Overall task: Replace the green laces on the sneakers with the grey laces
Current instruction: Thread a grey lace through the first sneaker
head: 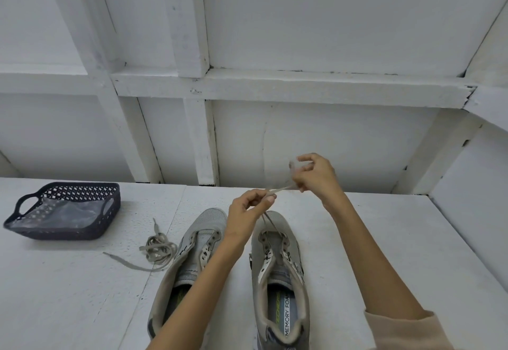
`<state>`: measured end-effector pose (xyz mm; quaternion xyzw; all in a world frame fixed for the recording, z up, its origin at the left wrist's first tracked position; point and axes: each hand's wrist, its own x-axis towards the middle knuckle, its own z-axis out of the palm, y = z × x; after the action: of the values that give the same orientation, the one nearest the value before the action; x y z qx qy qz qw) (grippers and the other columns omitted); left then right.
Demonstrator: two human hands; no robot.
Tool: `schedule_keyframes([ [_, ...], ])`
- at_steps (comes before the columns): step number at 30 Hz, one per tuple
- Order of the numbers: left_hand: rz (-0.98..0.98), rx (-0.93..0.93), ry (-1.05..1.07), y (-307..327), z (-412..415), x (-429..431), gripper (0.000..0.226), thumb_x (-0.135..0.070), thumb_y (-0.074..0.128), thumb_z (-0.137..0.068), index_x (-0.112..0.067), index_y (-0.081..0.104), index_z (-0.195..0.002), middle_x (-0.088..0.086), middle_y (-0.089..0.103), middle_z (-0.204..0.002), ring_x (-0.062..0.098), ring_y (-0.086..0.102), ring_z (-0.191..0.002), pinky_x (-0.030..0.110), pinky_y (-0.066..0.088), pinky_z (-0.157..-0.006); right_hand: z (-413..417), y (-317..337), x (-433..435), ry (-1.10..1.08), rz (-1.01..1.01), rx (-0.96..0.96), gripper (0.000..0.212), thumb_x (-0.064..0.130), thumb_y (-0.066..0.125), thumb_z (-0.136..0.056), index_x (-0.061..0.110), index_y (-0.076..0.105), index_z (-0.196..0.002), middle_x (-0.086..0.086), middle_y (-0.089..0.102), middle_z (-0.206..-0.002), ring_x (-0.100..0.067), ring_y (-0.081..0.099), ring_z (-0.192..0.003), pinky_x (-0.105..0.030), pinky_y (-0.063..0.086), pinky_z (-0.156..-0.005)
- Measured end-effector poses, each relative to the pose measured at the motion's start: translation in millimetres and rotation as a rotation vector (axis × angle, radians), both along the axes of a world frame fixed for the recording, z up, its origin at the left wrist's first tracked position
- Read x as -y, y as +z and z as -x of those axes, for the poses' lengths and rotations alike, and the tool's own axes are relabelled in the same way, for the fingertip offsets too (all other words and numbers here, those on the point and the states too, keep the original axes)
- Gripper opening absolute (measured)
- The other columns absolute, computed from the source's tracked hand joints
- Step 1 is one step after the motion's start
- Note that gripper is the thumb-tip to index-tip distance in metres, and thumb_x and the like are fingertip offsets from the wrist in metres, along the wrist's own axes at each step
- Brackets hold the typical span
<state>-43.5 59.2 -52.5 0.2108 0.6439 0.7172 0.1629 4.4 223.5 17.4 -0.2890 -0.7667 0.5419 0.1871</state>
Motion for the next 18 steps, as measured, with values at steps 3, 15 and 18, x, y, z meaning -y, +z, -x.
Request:
schedule_keyframes([
  [3, 0.014, 0.049, 0.069, -5, -1, 7, 0.007, -0.016, 0.070, -0.086, -0.011, 0.074, -0.089, -0.003, 0.063, -0.072, 0.013, 0.053, -0.074, 0.030, 0.049, -0.078, -8, -23, -27, -0.161, -0.098, 0.052, 0.046, -0.006, 0.062, -0.075, 0.013, 0.051, -0.117, -0.008, 0.059, -0.071, -0.020, 0.055, -0.052, -0.038, 0.056, -0.069],
  [15, -0.107, 0.287, 0.278, -7, -10, 11, 0.006, -0.007, 0.066, -0.087, -0.004, 0.069, -0.082, 0.004, 0.058, -0.069, 0.017, 0.054, -0.065, 0.036, 0.055, -0.079, -27, -64, -55, -0.436, 1.355, -0.598, 0.038, -0.020, 0.053, -0.076, 0.002, 0.052, -0.107, -0.015, 0.056, -0.099, -0.022, 0.060, -0.084, -0.030, 0.056, -0.068],
  [18, -0.182, 0.350, 0.317, -4, -10, 13, 0.009, -0.004, 0.061, -0.090, -0.005, 0.064, -0.081, 0.004, 0.057, -0.069, 0.014, 0.054, -0.061, 0.032, 0.055, -0.072, -38, -57, -56, -0.471, 1.377, -0.703, 0.032, -0.009, 0.056, -0.083, 0.006, 0.054, -0.111, -0.007, 0.064, -0.085, -0.013, 0.061, -0.086, -0.020, 0.053, -0.084],
])
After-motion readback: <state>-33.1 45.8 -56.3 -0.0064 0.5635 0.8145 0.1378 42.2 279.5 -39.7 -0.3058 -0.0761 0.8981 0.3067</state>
